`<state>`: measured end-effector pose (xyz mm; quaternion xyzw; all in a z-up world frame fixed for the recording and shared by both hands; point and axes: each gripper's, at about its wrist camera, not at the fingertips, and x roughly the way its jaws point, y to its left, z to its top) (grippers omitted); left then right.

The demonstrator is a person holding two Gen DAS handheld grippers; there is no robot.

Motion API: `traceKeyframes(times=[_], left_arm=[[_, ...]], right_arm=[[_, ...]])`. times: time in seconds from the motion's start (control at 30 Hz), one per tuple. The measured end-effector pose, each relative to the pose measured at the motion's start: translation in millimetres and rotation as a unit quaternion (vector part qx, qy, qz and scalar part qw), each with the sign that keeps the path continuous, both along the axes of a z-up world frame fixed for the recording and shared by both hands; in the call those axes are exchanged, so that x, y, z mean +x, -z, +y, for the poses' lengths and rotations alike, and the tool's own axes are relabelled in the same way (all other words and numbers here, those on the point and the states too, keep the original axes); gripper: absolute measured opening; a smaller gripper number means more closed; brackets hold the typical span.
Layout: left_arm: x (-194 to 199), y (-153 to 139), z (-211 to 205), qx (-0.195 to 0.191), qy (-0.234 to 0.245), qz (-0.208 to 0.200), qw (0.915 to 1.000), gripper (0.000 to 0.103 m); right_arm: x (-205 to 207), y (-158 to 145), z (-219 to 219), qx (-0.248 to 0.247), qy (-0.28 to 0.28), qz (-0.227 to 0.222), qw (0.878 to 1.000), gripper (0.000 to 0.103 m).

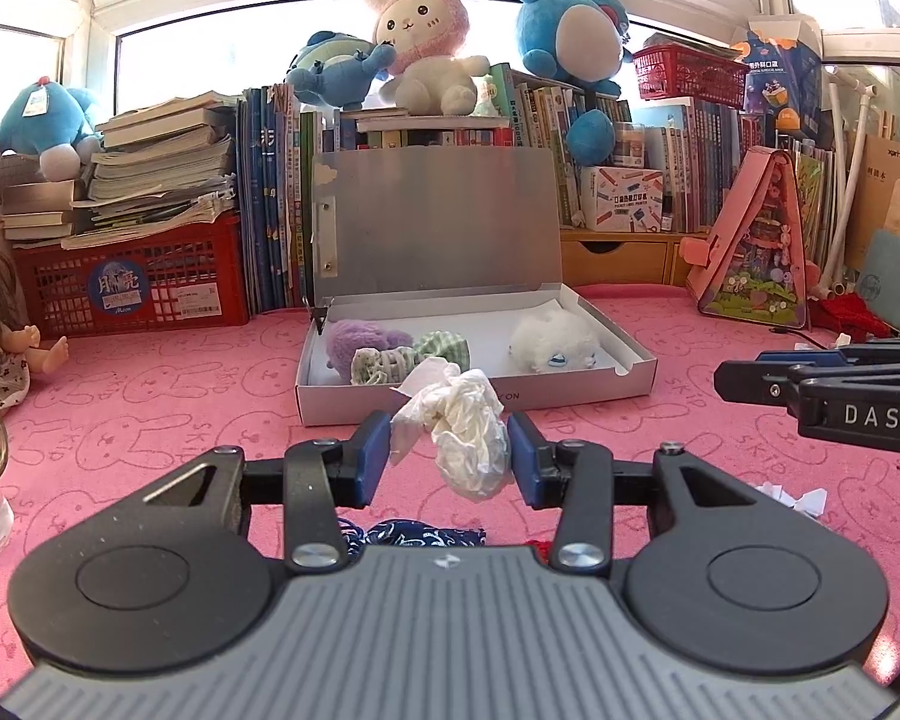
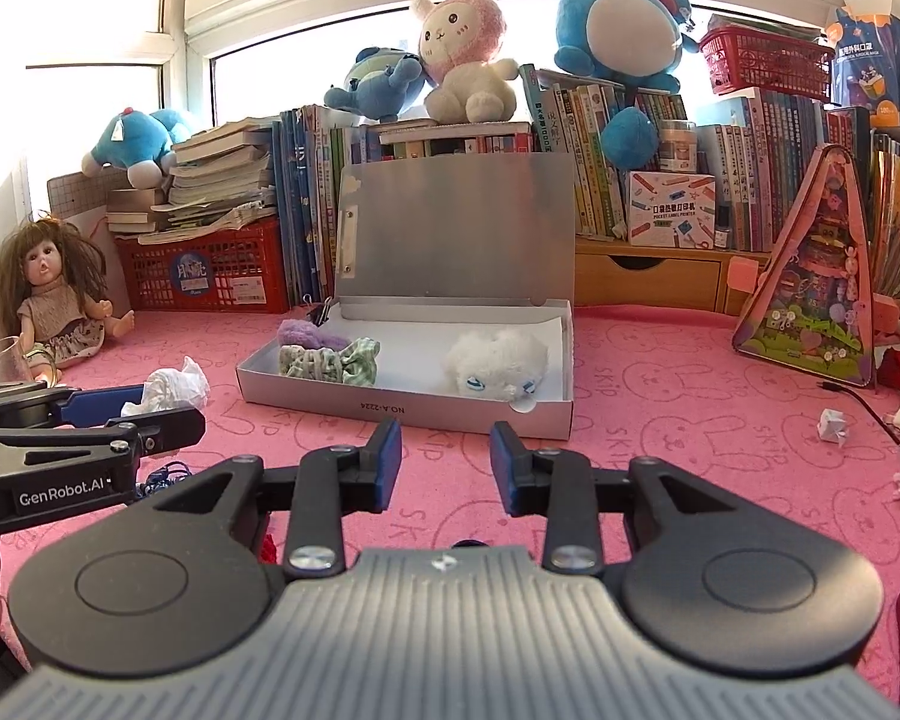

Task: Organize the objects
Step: 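Lift the white tissue with the left gripper while the right grasps a black lid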

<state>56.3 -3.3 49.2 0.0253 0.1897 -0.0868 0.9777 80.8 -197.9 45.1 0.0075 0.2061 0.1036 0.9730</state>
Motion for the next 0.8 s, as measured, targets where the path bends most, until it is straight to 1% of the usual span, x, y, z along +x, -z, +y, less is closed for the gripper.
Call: traceKeyframes(times=[0.2, 0.3, 0.37, 0.4, 0.5, 0.6, 0.63, 0.7, 0.8], left_arm=[[-2, 7, 1, 0.001, 0.002, 0.015, 0.9999, 0.049], [-4, 13, 1, 0.000, 0.003, 0.024, 0.9997, 0.049], [-5, 16, 1, -0.001, 0.003, 0.029, 0.9996, 0.049], [-6, 17, 1, -0.001, 0.003, 0.032, 0.9995, 0.049], [-7, 21, 1, -0.001, 0.005, 0.037, 0.9993, 0.049], [-9, 24, 0, -0.001, 0.006, 0.040, 0.9992, 0.049], [-10, 24, -1, 0.000, 0.007, 0.040, 0.9992, 0.049], [-11, 24, -2, 0.002, 0.007, 0.039, 0.9992, 0.049], [-11, 24, -2, 0.001, 0.008, 0.039, 0.9992, 0.049]], right_arm=[[-10, 15, -8, 0.016, -0.009, 0.019, 1.000, 0.042], [-23, 23, -13, 0.028, -0.026, 0.028, 0.999, 0.042], [-29, 27, -13, 0.027, -0.031, 0.033, 0.999, 0.042], [-33, 28, -12, 0.022, -0.033, 0.034, 0.999, 0.042], [-36, 33, -8, 0.003, -0.033, 0.034, 0.999, 0.052], [-28, 35, -4, -0.013, -0.023, 0.041, 0.999, 0.059], [-23, 37, -2, -0.023, -0.018, 0.043, 0.999, 0.063], [-15, 40, 4, -0.046, -0.008, 0.042, 0.998, 0.066], [-2, 45, 12, -0.067, -0.006, 0.054, 0.996, 0.067]])
